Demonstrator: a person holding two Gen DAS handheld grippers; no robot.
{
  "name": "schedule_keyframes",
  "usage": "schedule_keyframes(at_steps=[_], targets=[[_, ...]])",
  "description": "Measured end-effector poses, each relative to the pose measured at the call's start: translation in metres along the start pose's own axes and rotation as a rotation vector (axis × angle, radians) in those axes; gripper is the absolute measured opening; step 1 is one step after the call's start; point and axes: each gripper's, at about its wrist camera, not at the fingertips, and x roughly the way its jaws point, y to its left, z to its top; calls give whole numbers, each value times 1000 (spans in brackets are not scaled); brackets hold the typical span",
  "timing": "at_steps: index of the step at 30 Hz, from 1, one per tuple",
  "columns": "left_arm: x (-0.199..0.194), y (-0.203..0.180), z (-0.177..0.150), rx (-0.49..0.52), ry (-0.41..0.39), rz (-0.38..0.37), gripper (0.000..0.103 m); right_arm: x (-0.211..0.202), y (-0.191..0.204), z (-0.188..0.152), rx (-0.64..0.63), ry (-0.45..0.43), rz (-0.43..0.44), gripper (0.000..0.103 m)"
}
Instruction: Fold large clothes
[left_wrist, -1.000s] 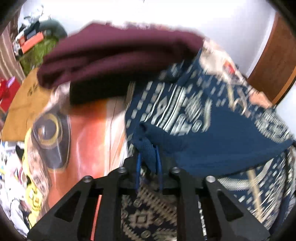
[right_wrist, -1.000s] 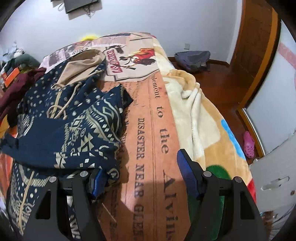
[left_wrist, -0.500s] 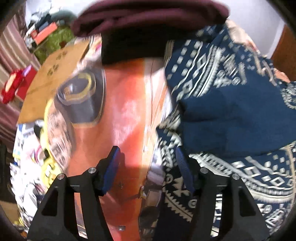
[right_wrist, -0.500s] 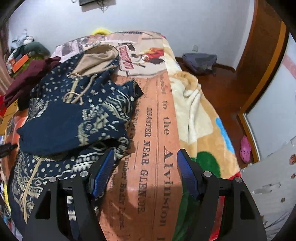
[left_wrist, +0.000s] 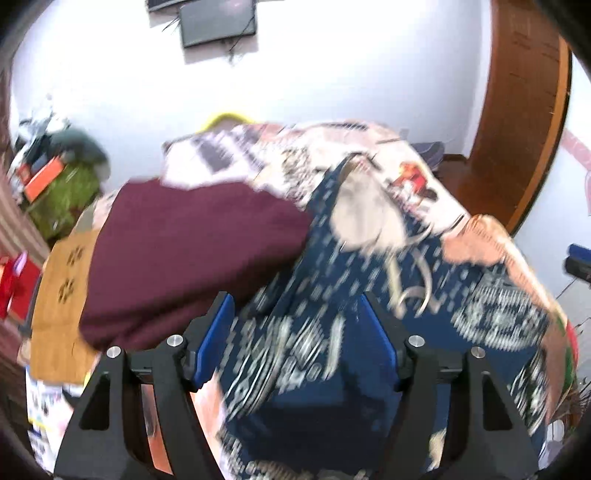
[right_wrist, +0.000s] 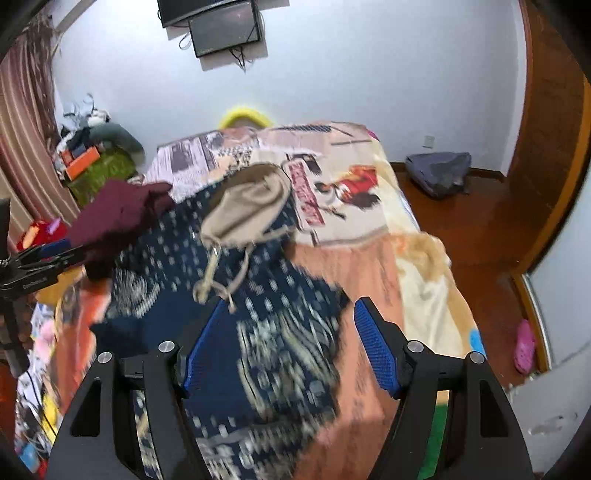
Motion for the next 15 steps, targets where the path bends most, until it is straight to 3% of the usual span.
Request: schedule_keyframes(at_steps=[6,15], targets=[[50,-24,64,26,3,-49,68,50,-1,46,59,27,77,68],[183,-20,126,-44,148,-67,68,160,-14,98,190,175,153,68]])
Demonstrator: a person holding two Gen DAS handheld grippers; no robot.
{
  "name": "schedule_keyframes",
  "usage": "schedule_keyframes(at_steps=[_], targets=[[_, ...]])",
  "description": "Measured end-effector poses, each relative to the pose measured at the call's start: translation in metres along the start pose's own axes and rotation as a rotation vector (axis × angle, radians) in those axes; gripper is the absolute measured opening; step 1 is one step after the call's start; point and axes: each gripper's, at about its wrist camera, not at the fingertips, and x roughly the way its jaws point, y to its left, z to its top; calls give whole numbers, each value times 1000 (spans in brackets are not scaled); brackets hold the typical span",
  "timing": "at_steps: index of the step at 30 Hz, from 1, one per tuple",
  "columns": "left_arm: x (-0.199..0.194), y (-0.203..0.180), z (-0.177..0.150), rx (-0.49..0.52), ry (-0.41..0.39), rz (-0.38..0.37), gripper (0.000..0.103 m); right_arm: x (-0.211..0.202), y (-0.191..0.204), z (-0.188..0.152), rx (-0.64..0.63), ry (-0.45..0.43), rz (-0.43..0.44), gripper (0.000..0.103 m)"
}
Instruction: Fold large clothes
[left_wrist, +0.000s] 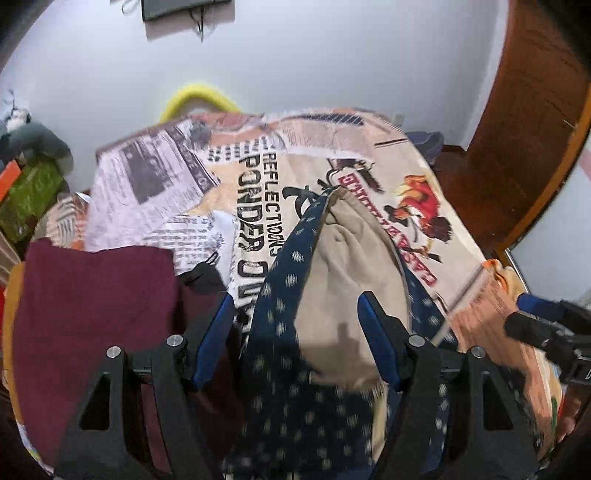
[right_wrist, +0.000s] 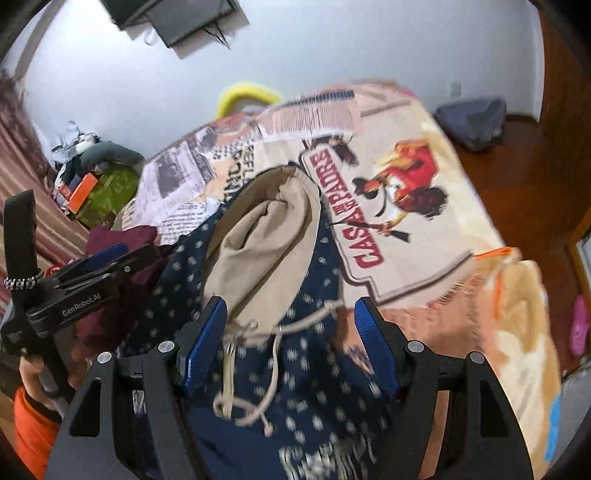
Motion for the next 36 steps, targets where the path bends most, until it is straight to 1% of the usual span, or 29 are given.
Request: schedule_keyframes(at_steps=[4,5,6,7,8,9,10,11,12,13,14,17,19,22,23,24,25,28,30,32,34,36], targets=[[47,5,8,-40,84,-11,68,54,-16,17,95,79,12,68],[58,6,8,-48,109,-11,64,69,-21,19,128,108,15,68],[71,8,8,-60,135,-8,56,80,-25,21,150,134,11,68],[80,9,7,-68,152,0,51,93,-29,22,167,160,10,67],[87,10,6,-80,161,22,45,103,-31,22,175,179,4,64],[90,12,6,-91,159,38,38,113,-33,21,178,198,-8,59],[93,11,4,-93,154,51,33,122,-34,20,178,214,-14,48],[96,9,3,-86,151,62,23,129,-34,19,179,228,-21,38],[96,8,2,-78,148,71,8,132,-34,18,176,224,-43,33],[97,6,0,-68,143,79,8,132,-33,17,165,205,-59,20],[94,3,-2,-59,134,72,8,129,-30,17,149,196,-58,11],[75,-3,-3,-37,101,44,7,110,-21,17,102,155,-68,9],[56,-6,-1,-38,80,14,7,85,-10,15,58,111,-77,9],[10,-12,-3,-25,25,-31,6,38,8,10,9,56,-38,8],[-5,-13,-5,-18,7,-43,6,22,13,6,-4,40,-22,8],[-29,-14,-9,-7,-15,-54,6,0,21,-1,-31,16,-8,8],[-44,-13,-13,-1,-31,-63,6,-11,26,-5,-55,0,-7,8],[-98,-6,-35,7,-75,-100,6,-57,48,-28,-127,-49,23,8],[-128,-1,-54,16,-97,-111,6,-91,56,-54,-160,-71,39,8],[-156,6,-81,28,-119,-109,6,-103,61,-70,-172,-74,50,8],[-170,13,-108,37,-122,-95,6,-110,59,-90,-183,-66,48,8],[-175,21,-135,35,-100,-94,6,-109,52,-112,-187,-45,35,8]])
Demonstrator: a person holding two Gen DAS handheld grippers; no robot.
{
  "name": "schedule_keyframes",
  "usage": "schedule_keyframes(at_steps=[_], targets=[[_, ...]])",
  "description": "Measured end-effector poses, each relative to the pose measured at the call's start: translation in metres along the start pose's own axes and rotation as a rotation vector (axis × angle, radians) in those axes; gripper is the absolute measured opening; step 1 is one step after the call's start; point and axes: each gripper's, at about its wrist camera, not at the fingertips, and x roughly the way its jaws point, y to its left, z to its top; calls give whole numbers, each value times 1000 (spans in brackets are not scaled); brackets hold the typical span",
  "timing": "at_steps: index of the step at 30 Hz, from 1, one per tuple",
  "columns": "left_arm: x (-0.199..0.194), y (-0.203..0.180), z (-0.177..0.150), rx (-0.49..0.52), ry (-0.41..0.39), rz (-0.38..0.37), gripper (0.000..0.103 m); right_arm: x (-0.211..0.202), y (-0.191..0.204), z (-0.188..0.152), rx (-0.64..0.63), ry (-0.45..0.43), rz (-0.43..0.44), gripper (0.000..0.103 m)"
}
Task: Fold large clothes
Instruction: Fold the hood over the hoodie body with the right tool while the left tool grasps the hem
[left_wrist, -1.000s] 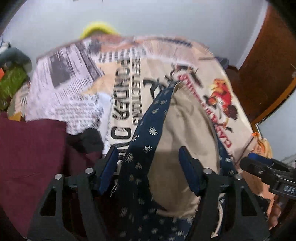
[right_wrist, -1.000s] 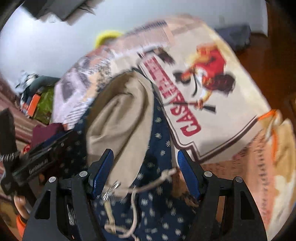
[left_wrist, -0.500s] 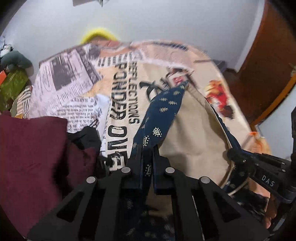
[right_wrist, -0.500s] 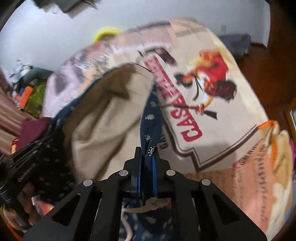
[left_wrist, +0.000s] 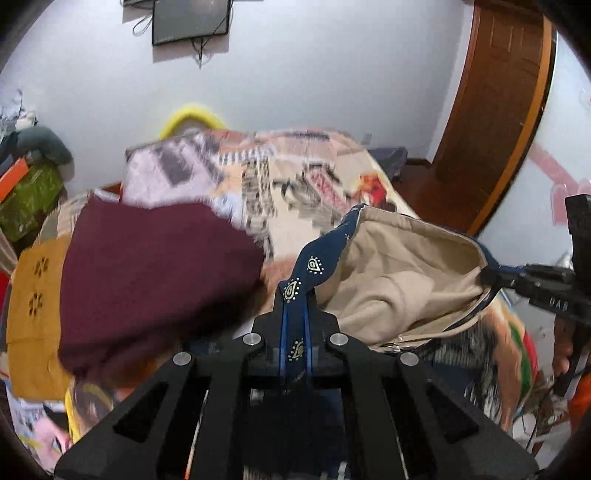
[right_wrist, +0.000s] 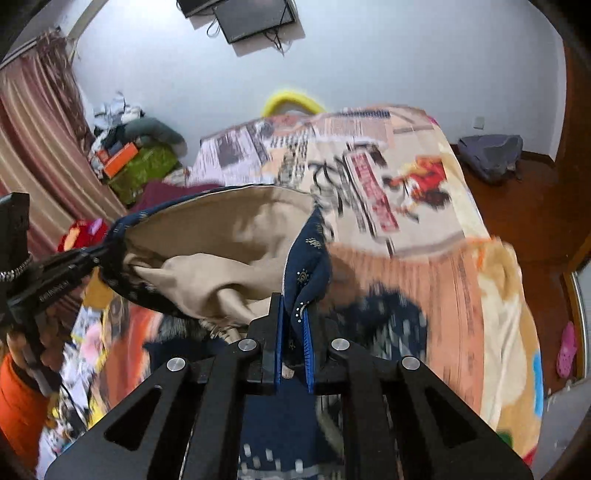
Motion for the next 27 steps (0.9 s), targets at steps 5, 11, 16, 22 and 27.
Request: schedule_keyframes(at_steps=[5,11,16,22,27], targets=[[17,29,-75,-77,106,36,6,20,-18,-52,43,87,-48,8],[63,50,-138,-127,225,70,9,36,-30,-87,59,140,-96,9],[65,48,-146,-152,224,84,15,25,-19,-90,1,110,-146,18],[40,36,-124,-52,151,121,56,8,-6,-75,-71,41,-168,50],[47,15,-93,41,122,104,57,12,1,-52,-113,3,-158,51]])
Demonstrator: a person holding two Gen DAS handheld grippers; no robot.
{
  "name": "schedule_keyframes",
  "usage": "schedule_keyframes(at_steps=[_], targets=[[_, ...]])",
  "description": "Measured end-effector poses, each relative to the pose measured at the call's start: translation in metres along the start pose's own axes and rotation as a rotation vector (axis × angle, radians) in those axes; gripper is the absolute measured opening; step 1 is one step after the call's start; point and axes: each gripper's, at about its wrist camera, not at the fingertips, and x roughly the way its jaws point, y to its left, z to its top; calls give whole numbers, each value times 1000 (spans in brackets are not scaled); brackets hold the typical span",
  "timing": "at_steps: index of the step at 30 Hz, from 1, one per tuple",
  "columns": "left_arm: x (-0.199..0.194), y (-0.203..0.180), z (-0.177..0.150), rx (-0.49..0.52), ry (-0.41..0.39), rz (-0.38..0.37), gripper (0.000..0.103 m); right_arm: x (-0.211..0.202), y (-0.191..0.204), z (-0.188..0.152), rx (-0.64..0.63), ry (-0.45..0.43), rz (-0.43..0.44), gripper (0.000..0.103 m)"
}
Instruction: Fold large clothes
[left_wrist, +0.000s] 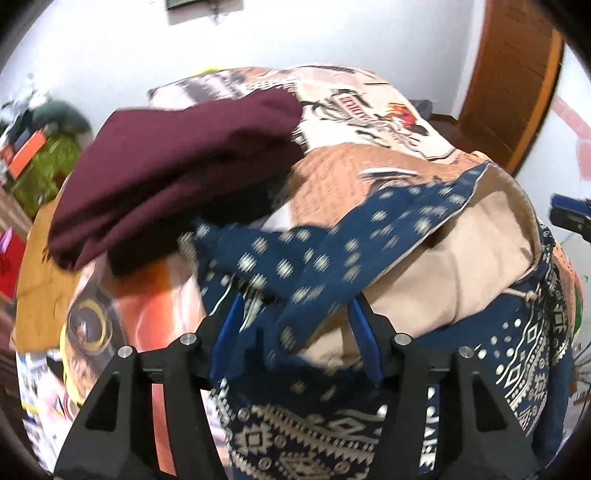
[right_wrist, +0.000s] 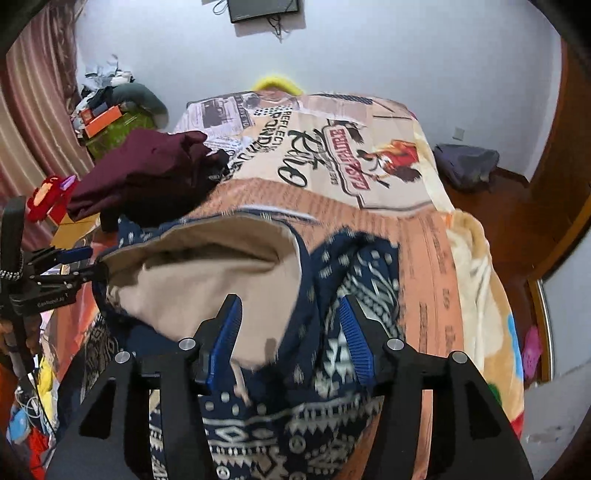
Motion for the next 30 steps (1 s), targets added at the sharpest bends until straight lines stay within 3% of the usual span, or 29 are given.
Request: schedule_keyframes(at_steps=[15,16,19,20,23,30], targets=[[58,-50,56,89,5,-126,54,86,2,39,-35,83,4,51],[57,-51,55,90,3,-131,50,88,2,40,-30,84,7,46],[56,-54,56,90,6,-157,25,92,2,41,-18,107,43,8],[54,-55,55,90,7,-165,17,90,3,40,-9,122,72,7],[40,-55,52,86,-11,-180,8,72,9,38,-4,97,113,6],[-24,-44,34,31,-81,-242,6,-4,29,20,-54,15,170,6]])
